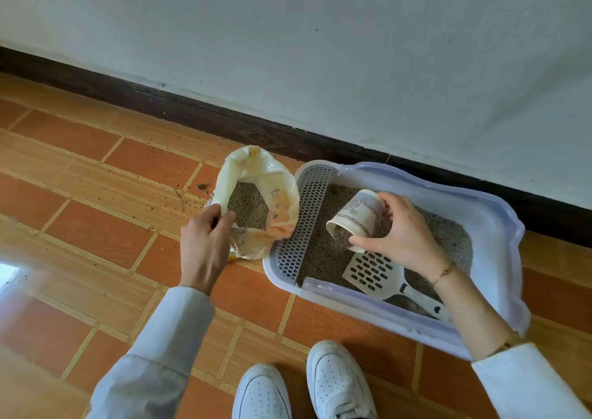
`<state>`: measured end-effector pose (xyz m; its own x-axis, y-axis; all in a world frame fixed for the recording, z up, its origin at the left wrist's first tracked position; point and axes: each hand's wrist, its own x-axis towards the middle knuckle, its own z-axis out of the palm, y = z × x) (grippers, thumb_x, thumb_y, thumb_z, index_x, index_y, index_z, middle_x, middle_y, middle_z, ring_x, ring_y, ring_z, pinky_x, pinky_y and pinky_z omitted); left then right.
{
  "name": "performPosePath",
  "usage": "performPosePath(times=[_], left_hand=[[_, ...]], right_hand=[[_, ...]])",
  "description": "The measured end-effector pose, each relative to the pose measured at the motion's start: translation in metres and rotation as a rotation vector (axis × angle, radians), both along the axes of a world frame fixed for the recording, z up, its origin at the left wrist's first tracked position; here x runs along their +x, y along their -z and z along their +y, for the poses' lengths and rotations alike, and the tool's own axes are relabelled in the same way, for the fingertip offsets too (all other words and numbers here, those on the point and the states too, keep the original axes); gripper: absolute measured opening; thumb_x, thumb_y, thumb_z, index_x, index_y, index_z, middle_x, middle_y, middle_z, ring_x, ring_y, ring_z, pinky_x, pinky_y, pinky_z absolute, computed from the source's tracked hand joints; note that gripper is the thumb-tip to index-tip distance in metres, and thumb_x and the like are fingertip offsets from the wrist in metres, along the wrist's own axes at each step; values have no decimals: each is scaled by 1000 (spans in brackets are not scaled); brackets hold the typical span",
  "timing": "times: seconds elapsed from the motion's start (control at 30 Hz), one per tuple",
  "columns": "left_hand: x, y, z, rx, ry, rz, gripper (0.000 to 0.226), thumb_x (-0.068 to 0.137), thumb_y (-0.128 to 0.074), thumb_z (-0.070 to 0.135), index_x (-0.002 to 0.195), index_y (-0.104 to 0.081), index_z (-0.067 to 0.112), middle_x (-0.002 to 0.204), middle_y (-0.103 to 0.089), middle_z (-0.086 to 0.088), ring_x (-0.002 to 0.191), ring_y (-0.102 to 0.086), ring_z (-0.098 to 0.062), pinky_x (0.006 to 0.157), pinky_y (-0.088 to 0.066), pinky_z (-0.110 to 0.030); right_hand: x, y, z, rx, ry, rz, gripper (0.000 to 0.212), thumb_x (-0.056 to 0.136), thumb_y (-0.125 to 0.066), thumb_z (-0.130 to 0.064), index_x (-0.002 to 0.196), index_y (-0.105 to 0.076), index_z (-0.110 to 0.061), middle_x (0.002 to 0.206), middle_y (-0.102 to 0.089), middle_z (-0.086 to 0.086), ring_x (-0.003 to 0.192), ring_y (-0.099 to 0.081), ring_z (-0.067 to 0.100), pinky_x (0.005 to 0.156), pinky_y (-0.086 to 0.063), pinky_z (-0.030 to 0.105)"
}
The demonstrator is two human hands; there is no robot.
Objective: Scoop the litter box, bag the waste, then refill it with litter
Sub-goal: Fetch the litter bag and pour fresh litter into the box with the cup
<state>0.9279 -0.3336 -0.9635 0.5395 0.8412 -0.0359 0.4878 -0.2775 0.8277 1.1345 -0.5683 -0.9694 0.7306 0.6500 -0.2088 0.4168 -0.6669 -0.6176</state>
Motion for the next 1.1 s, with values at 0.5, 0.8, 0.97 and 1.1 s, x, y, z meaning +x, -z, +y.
performPosePath(times=[0.5, 0.8, 0.97, 1.1], left_hand=[[1, -1, 1, 31, -12, 34, 35, 91, -56, 17, 64, -44, -2, 50, -37, 0, 49, -26, -15, 50, -22, -30], [2, -2, -2, 55, -5, 21, 36, 92, -55, 16, 66, -44, -6, 52, -38, -3, 51, -28, -17, 50, -21, -30], [1, -3, -1, 49, -7, 22, 35, 90, -53, 22, 71, -49, -7, 55, -40, -5, 52, -29, -17, 51, -22, -30], [1, -2, -1, 54, -4, 12, 37, 88, -53, 25, 70, -49, -7, 55, -41, -6, 52, -30, -18, 52, -23, -30]], right_hand=[[13, -16, -8, 30, -25, -5, 97, 56, -85, -51, 137, -40, -25, 122, -39, -8, 111, -46, 10, 99, -40, 29], [20, -26, -22, 85, 43, -169, 97, 58, -87, -44, 139, -37, -22, 127, -39, -1, 115, -44, 13, 96, -36, 27], [13, -25, -17, 130, 24, -393, 102, 59, -89, -35, 142, -33, -15, 135, -35, 6, 124, -37, 16, 95, -34, 24], [11, -22, -10, 124, -37, -553, 101, 61, -88, -26, 144, -33, -10, 137, -36, 14, 125, -38, 22, 105, -32, 28]])
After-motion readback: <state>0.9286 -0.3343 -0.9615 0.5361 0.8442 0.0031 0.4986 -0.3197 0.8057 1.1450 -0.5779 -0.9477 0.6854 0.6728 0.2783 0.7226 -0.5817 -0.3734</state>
